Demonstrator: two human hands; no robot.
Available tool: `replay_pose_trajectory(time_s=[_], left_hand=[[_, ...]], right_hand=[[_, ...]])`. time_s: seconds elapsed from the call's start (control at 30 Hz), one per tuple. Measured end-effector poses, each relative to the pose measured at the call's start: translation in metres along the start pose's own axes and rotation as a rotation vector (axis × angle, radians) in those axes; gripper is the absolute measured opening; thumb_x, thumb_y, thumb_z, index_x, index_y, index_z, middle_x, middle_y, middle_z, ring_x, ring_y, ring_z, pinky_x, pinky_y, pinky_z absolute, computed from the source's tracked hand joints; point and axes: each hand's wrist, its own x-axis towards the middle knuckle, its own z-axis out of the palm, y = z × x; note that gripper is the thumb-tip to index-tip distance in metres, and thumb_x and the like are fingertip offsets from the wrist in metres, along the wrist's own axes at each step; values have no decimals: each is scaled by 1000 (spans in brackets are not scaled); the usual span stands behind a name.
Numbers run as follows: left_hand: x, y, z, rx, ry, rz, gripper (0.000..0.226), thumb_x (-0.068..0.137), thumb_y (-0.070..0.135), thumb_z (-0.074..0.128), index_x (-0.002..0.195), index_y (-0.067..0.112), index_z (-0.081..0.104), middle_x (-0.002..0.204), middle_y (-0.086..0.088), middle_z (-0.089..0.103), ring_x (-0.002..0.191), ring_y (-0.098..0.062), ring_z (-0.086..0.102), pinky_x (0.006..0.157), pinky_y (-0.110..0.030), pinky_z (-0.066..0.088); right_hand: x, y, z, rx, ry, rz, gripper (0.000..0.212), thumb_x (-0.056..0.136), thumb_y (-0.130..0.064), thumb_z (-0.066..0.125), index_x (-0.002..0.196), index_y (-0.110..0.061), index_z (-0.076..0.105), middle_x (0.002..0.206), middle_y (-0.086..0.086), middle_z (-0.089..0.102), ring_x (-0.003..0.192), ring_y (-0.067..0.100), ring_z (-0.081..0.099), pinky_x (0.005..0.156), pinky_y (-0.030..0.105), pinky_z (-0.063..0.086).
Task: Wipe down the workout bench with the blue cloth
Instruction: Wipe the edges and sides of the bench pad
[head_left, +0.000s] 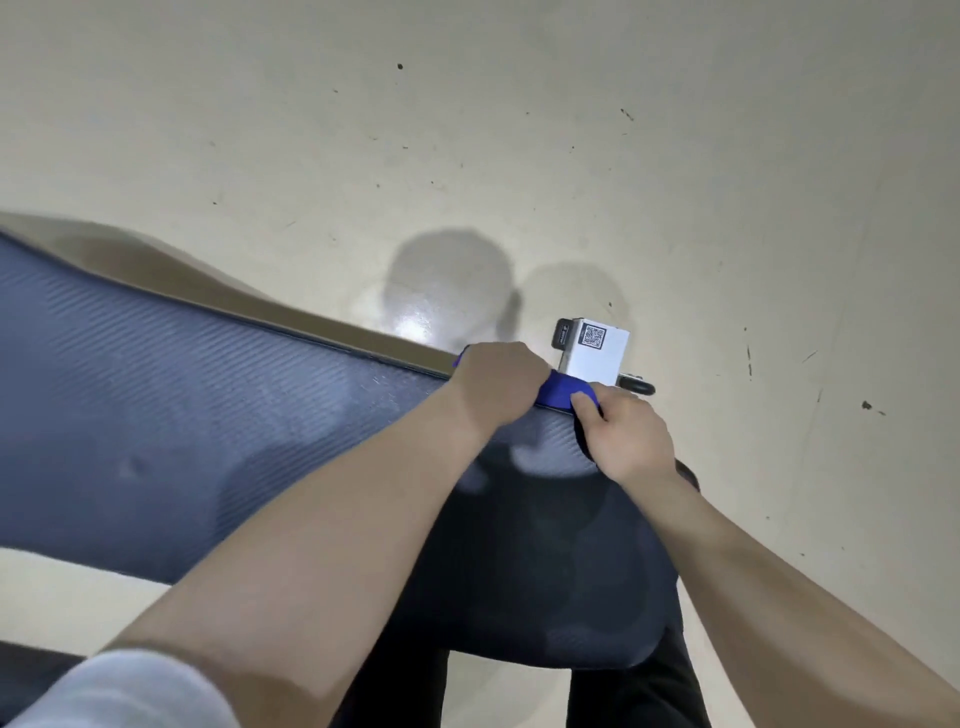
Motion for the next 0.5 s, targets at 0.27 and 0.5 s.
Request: replay_pose_trajectory(time_s=[0.27,0.5], left_hand=[[-56,-149,-25,124,-201,-145,25,93,11,41,109,14,59,100,-9,60,88,-27,57,65,-30,37],[-27,-94,-32,167,-288,20,27,89,4,41,107,14,58,102,-6,58,99,-29,60,85,-37,51]], right_hand=[[13,-150,54,39,-24,-279,31,97,-32,34,113,-21,58,97,7,64,92,30,58,69,34,44],[3,-88,26,-5,0,-141,34,92,-15,40,120,-28,54,116,4,61,100,31,57,72,36,47]])
